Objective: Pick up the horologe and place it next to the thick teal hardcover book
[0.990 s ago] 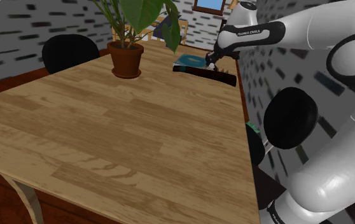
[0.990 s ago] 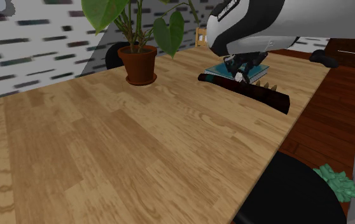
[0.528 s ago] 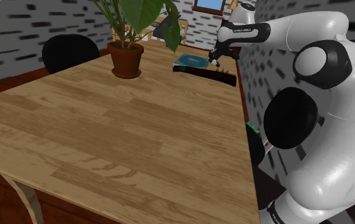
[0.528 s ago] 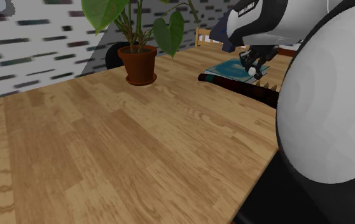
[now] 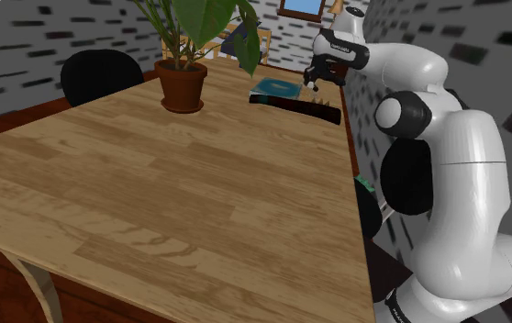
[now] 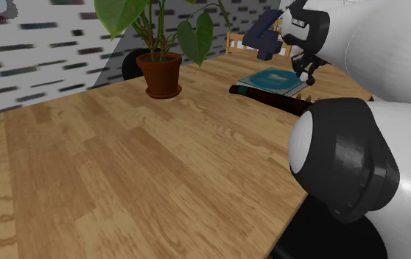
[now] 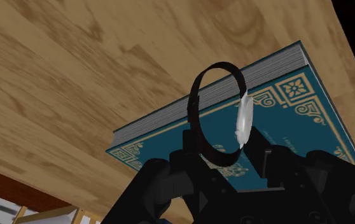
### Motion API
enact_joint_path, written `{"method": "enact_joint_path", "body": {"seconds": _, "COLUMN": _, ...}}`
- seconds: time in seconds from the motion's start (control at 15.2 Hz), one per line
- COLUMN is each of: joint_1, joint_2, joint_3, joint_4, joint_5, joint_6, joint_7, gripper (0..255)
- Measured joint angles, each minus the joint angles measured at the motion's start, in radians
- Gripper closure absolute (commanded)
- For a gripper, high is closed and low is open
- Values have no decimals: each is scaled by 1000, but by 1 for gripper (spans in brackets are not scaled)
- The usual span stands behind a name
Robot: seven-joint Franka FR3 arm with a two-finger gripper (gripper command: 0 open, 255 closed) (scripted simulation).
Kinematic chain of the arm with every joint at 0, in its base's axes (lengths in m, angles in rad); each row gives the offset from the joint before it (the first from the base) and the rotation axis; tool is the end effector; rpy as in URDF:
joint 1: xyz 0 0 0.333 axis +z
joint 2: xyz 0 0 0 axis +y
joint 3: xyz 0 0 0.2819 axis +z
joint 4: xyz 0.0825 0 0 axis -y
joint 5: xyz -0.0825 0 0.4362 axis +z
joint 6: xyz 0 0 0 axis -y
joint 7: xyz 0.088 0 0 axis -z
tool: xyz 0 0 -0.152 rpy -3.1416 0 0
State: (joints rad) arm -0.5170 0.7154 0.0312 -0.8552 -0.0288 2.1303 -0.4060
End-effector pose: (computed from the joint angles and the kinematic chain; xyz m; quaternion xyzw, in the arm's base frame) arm 0.7359 -0.4022 0.4923 0.9602 -0.0409 0.2471 0.1237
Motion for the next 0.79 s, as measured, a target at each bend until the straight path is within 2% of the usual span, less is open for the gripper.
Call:
{"method": "enact_joint_path", "body": {"seconds": 0.46, "joint_1": -11, "joint_2": -29, "joint_3": 2, "joint_4": -138, "joint_5": 4, "joint_6": 110, "joint_7": -8, "gripper": 255}}
{"method": "enact_joint_path", "body": {"seconds": 0.79, "joint_1": -11, "joint_2": -25, "joint_3": 1, "joint_4": -199, "joint_5": 4, "joint_6": 173, "joint_7": -8, "gripper": 255}}
